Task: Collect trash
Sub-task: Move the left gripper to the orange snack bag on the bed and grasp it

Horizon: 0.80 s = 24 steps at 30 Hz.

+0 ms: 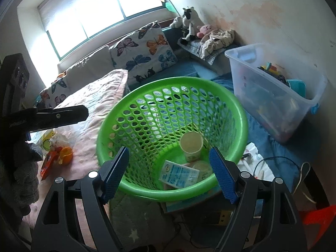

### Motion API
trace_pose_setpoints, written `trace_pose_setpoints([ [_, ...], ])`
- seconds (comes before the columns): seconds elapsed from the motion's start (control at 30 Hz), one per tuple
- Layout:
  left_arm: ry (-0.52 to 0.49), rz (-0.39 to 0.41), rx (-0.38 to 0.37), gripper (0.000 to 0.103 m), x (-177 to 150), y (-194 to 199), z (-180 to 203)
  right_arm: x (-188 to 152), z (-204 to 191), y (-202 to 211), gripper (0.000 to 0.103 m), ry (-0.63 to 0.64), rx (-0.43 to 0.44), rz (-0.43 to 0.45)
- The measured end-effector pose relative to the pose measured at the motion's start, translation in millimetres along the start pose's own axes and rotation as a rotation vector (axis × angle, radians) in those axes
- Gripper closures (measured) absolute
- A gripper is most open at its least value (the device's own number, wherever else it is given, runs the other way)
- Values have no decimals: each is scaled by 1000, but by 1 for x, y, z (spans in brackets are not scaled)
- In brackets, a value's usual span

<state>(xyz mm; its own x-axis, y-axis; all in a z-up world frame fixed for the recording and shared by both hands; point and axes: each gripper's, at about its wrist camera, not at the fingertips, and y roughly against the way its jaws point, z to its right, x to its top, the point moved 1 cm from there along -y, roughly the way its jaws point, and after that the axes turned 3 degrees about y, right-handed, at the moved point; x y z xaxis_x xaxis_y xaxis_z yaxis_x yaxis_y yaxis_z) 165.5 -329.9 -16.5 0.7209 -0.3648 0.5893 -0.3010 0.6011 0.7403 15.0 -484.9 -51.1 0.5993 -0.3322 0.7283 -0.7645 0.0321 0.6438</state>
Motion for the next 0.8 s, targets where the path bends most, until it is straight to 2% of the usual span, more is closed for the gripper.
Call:
trace_pose_setpoints([
  [0.3,22,61,80,24,-20,43,-39,6,-36,-4,25,57,50,-6],
  [0.63,120,123,180,24,-43,91,-106,11,-87,-19,25,143,123,-34],
  [0.8,183,124,194,24,-61,108,-136,13,-111,-28,25,182,160,-52],
])
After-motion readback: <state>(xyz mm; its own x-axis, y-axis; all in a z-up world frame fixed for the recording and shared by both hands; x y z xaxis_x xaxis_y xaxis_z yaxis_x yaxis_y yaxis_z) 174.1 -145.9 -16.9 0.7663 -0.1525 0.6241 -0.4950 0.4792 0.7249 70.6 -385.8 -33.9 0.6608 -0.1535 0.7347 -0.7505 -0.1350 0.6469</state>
